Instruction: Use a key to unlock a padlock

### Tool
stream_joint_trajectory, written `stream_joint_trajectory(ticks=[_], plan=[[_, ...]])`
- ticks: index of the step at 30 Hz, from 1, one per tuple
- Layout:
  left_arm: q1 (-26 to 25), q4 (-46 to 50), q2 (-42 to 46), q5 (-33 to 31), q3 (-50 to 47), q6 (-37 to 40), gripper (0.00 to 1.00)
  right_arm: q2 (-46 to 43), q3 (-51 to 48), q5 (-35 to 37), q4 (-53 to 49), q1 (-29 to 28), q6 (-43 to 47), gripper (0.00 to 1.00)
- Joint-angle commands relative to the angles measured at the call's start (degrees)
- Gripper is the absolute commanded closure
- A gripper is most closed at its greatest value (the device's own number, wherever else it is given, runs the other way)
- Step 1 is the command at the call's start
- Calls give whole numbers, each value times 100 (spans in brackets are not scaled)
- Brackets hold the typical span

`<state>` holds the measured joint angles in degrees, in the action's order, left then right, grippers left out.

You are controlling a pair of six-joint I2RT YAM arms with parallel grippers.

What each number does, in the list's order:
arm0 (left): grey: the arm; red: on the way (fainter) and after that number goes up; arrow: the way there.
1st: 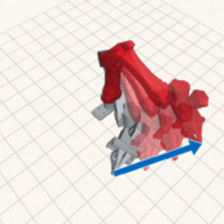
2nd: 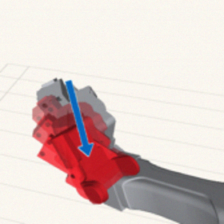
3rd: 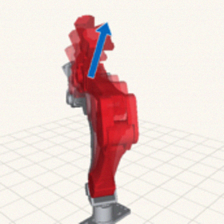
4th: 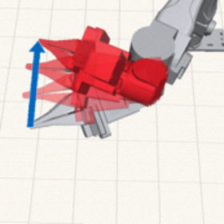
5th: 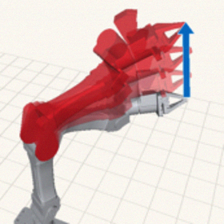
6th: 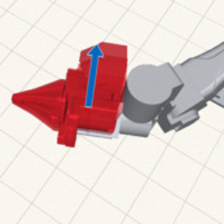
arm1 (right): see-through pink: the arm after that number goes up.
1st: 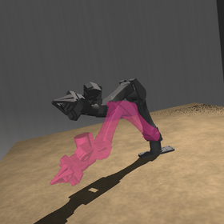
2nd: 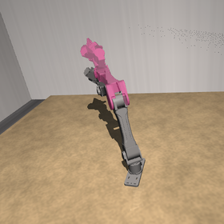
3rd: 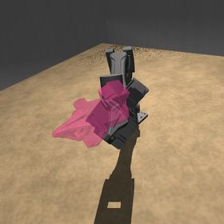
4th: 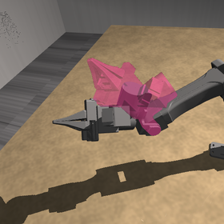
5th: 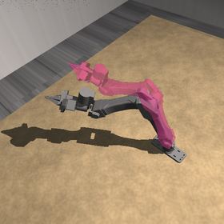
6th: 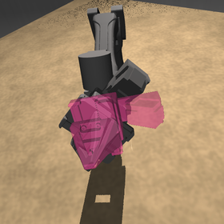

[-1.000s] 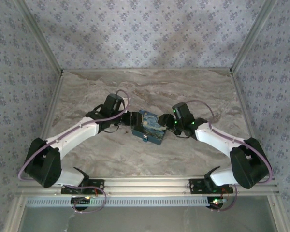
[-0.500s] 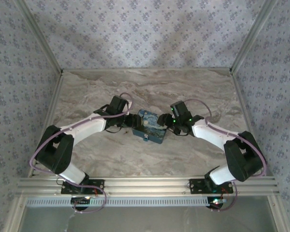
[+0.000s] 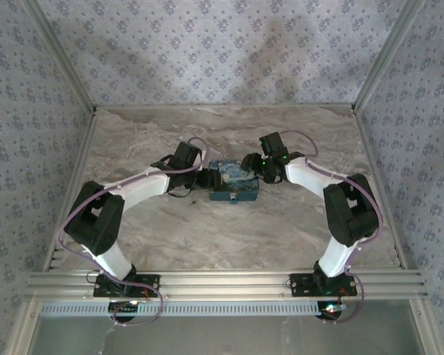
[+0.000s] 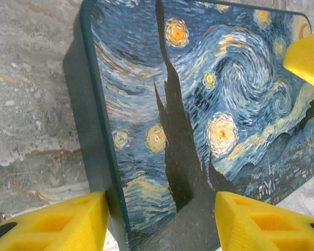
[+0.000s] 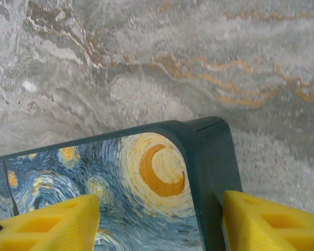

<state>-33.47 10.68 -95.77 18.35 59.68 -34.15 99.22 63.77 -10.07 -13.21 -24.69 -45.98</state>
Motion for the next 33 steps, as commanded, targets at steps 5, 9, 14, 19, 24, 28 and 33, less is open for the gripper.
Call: stream_joint_trajectory(ticks=[5,9,14,19,24,28,33], plan=[[-41,-387,-245,148,452,-36,45,286,391,-347,-117,-5,235,35],[-31,-367,-144,22,366,-74,40,183,382,-236,-226,50,341,34],[114,-373,156,-182,121,-93,33,1,343,-156,-401,126,420,33],[227,-210,435,-249,40,-24,32,-228,198,-51,-464,148,457,31],[234,-83,847,-365,-219,-55,33,-487,148,168,-665,167,584,30],[227,384,1248,-674,-495,-70,35,-910,47,393,-889,136,753,31],[229,1152,1550,-1095,-743,-65,42,-1610,-313,624,-1111,-29,938,33]])
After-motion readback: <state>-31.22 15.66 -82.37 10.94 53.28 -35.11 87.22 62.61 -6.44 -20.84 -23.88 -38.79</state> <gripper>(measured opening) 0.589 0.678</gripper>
